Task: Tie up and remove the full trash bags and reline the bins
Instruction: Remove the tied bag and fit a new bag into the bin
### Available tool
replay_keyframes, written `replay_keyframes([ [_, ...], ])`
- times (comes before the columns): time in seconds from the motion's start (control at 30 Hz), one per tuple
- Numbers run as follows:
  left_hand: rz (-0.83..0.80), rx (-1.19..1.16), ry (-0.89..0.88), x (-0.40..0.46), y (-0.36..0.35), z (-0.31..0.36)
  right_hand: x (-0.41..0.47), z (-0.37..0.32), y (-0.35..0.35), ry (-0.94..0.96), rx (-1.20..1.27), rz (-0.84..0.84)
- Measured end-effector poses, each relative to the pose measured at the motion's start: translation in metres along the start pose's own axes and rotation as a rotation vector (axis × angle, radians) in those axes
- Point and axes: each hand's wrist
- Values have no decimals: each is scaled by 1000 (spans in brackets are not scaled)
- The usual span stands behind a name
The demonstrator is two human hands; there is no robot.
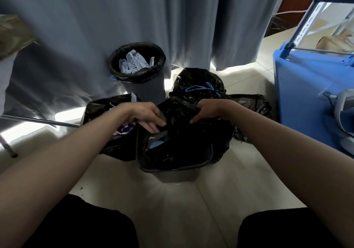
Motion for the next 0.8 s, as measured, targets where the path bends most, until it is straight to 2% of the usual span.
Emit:
replay_keyframes([
  [0.1,133,-79,-54,-13,28,-3,-3,5,6,-37,50,33],
  [0.23,390,-152,-112,-21,48,-14,-6,15,11,24,308,152],
  [0.37,456,-208,-154,-22,44,-17,-5,16,11,113,515,318],
  [0.43,487,-187,-125,-21,36,-11,0,17,11,121,470,427],
  [0.5,488,-5,-57,-23,26,-1,7,19,9,94,378,539],
  [0.6,435,246,32,-19,12,10,9,18,6,75,386,609],
  [0.8,289,246,103,-17,-1,16,6,23,3,234,263,689],
])
Point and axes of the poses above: each hand's wrist, its own x-axis towards the middle knuckle, its own y-axis out of the back of the hand, z = x × y
